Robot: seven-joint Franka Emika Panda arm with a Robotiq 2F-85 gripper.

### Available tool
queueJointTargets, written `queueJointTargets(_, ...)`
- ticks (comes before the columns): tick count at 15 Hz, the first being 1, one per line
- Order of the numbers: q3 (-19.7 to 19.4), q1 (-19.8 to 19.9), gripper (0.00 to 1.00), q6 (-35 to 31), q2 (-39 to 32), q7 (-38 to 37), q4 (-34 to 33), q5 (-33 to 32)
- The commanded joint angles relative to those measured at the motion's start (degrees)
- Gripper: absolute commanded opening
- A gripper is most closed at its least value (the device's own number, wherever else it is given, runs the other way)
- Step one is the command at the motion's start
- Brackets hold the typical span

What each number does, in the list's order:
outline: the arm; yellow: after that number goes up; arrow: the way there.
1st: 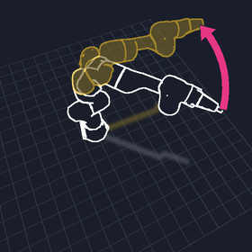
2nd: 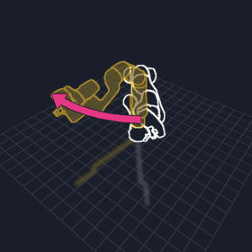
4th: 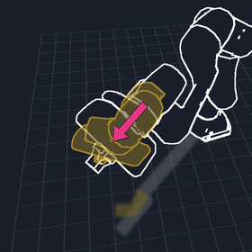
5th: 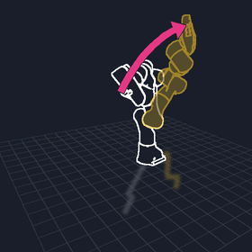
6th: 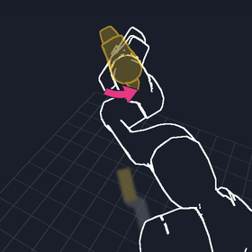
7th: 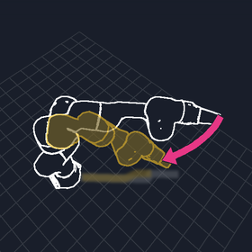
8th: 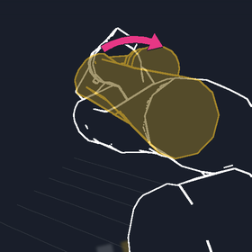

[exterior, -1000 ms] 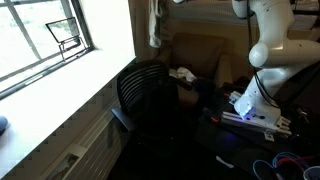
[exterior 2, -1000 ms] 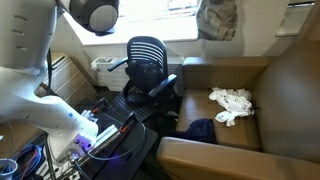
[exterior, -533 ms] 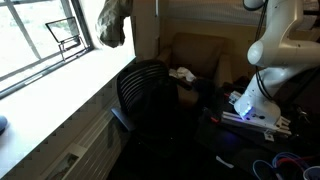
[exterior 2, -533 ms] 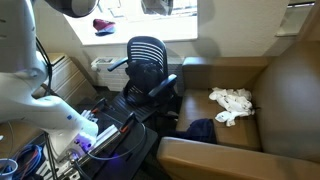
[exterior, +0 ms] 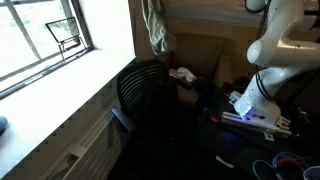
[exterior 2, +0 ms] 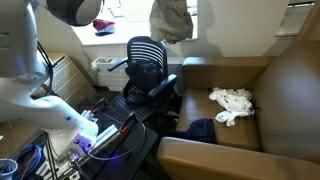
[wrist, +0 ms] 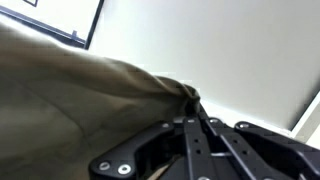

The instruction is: Unhang the dark blue clothing from the backrest of the black chair and place it on the right side of the sofa, remove the grey clothing from the sofa and hang it on the backrest of the black chair, remove the black backpack from the black chair and put it on the sofa

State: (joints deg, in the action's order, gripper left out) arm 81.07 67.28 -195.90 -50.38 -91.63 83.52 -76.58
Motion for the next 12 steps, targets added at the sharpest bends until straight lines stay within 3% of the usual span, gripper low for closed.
queueJointTargets(1, 2.0, 4.2, 0.01, 6.1, 3.5, 0.9, 5.0, -4.2)
queueJointTargets(5, 2.1, 7.3, 0.01, 14.6, 5.6, 1.6, 10.0, -3.6)
queueJointTargets(9, 12.0, 8.8, 0.01, 28.7, -2.1, 10.6, 16.3, 7.9)
queueJointTargets(10, 6.1, 5.6, 0.01, 23.4, 0.0, 6.5, 11.9, 3.2)
queueJointTargets(12, 7.0, 5.1, 0.03, 24.7, -0.8, 7.6, 12.2, 3.9)
